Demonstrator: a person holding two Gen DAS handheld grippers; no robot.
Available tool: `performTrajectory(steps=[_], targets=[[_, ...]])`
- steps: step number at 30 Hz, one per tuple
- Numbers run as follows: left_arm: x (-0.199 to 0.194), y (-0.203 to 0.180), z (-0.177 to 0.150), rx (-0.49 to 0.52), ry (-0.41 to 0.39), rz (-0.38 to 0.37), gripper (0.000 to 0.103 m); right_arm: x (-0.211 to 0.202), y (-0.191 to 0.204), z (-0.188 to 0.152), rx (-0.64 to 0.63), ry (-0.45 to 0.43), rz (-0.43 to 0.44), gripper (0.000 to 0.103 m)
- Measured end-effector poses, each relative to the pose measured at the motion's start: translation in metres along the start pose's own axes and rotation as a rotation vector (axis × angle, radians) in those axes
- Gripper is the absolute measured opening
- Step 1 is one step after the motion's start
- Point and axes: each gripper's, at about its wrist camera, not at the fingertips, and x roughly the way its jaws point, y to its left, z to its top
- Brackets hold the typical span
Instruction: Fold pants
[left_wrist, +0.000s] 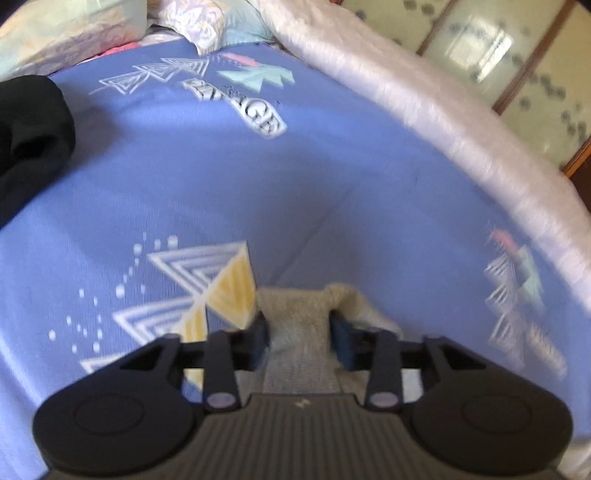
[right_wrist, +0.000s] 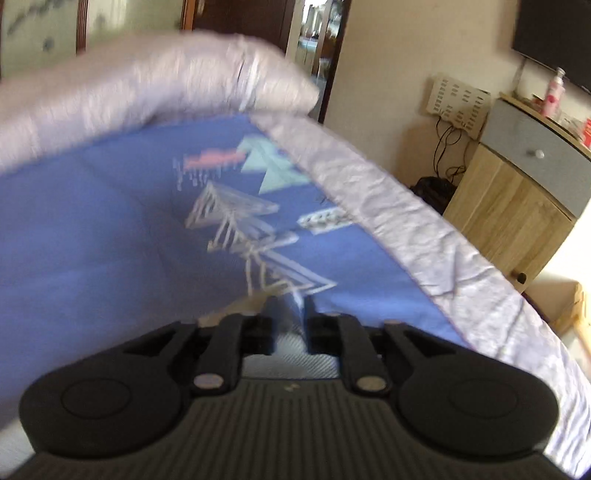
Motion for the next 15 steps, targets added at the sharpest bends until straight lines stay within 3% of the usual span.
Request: performTrajectory(steps=[2, 3, 5, 7, 9, 10, 12, 15], targets=[[-0.014, 0.001, -0.011, 0.067, -0.019, -0.015, 0.050, 0.002, 0.004, -0.005, 0.005, -0.025, 0.000, 0.027], [-0.024, 0.005, -0.015, 0.083, -0.023, -0.028, 0.057, -0.005, 0.000, -0.008, 0.042, -0.048, 0.048, 0.027], [-0.049, 0.020, -0.025, 0.095, -0.031, -0.050, 0.058, -0.027, -0.011, -0.013, 0.110, -0.084, 0.158, 0.027], [-0.076, 0.035, -0.034, 0.095, -0.036, -0.061, 0.061, -0.054, -0.018, -0.019, 0.149, -0.087, 0.324, 0.029], [-0.102, 0.052, -0.045, 0.092, -0.032, -0.077, 0.078, -0.079, -0.012, -0.025, 0.128, -0.038, 0.525, 0.030], [-0.112, 0.059, -0.052, 0.090, -0.019, -0.083, 0.082, -0.090, -0.002, -0.029, 0.083, -0.019, 0.612, 0.033], [-0.128, 0.071, -0.069, 0.094, 0.022, -0.093, 0.084, -0.119, 0.031, -0.042, -0.108, -0.028, 0.728, 0.054], [-0.145, 0.084, -0.098, 0.094, 0.102, -0.103, 0.087, -0.147, 0.090, -0.069, -0.405, -0.073, 0.742, 0.059]])
